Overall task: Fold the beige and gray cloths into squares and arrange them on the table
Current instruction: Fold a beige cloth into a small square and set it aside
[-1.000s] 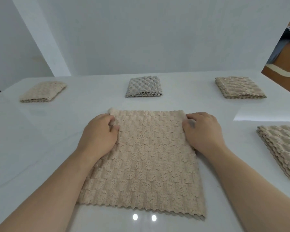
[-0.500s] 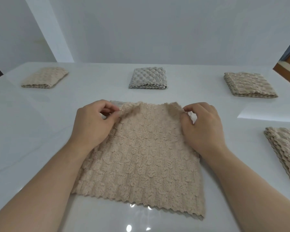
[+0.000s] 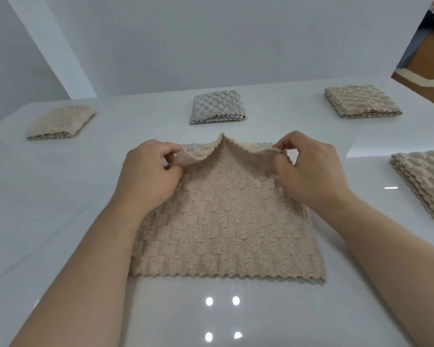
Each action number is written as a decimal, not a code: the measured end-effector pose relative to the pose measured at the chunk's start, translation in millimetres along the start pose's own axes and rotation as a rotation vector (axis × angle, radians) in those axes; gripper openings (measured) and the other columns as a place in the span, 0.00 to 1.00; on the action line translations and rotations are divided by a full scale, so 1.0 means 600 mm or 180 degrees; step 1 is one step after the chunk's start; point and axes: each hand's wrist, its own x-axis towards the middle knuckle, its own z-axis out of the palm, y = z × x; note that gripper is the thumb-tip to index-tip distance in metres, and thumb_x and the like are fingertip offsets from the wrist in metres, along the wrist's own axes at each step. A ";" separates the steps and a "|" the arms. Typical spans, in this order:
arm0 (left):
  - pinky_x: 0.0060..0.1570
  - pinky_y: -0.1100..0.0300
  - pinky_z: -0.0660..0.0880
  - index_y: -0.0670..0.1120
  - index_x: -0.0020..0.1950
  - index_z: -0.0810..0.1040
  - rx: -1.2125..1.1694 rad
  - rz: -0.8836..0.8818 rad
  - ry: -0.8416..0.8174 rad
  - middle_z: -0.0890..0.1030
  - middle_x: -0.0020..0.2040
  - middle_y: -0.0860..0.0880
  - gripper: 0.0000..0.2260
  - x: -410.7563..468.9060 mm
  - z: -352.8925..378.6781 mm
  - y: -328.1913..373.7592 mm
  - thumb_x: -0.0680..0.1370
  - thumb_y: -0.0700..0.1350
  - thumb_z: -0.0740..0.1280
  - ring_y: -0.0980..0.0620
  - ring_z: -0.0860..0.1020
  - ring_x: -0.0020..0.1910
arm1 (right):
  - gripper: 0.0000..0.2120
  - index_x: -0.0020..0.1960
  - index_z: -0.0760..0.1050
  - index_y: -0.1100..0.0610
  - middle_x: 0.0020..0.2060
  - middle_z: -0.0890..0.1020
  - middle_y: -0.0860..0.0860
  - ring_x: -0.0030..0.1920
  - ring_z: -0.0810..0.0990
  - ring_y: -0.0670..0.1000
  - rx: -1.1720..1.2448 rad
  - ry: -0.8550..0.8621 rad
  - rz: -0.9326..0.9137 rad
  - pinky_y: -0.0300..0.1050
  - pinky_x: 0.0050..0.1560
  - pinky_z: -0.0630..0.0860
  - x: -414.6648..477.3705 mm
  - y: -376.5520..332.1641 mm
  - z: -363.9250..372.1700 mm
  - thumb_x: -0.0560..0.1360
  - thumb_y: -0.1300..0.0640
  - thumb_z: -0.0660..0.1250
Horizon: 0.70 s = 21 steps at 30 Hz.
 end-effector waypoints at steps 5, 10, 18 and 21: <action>0.38 0.71 0.68 0.51 0.43 0.86 0.0252 0.0193 -0.0229 0.79 0.41 0.50 0.07 0.000 -0.010 0.001 0.72 0.42 0.68 0.54 0.76 0.41 | 0.07 0.49 0.76 0.48 0.40 0.84 0.45 0.37 0.80 0.48 0.0127 -0.0074 -0.0023 0.51 0.46 0.79 -0.003 -0.004 0.000 0.76 0.58 0.61; 0.35 0.70 0.62 0.58 0.32 0.75 0.0183 0.0366 -0.0144 0.75 0.39 0.54 0.13 -0.001 -0.025 0.004 0.74 0.55 0.73 0.60 0.73 0.39 | 0.13 0.57 0.78 0.50 0.43 0.80 0.44 0.45 0.77 0.47 -0.0006 -0.0230 -0.0302 0.47 0.50 0.75 -0.005 -0.005 0.005 0.77 0.59 0.59; 0.39 0.54 0.71 0.43 0.33 0.79 0.0134 0.0255 -0.0384 0.78 0.39 0.48 0.25 0.005 -0.004 -0.015 0.77 0.63 0.67 0.51 0.76 0.39 | 0.21 0.38 0.74 0.64 0.35 0.72 0.52 0.36 0.71 0.51 -0.0081 -0.0280 -0.1075 0.43 0.39 0.67 -0.004 0.017 0.030 0.81 0.48 0.63; 0.41 0.50 0.76 0.46 0.37 0.81 0.0028 0.0061 -0.0651 0.82 0.39 0.49 0.21 0.006 0.002 -0.018 0.77 0.63 0.68 0.50 0.79 0.38 | 0.20 0.36 0.72 0.65 0.36 0.72 0.54 0.35 0.71 0.53 -0.0021 -0.0397 -0.1112 0.45 0.38 0.67 -0.001 0.019 0.041 0.79 0.51 0.66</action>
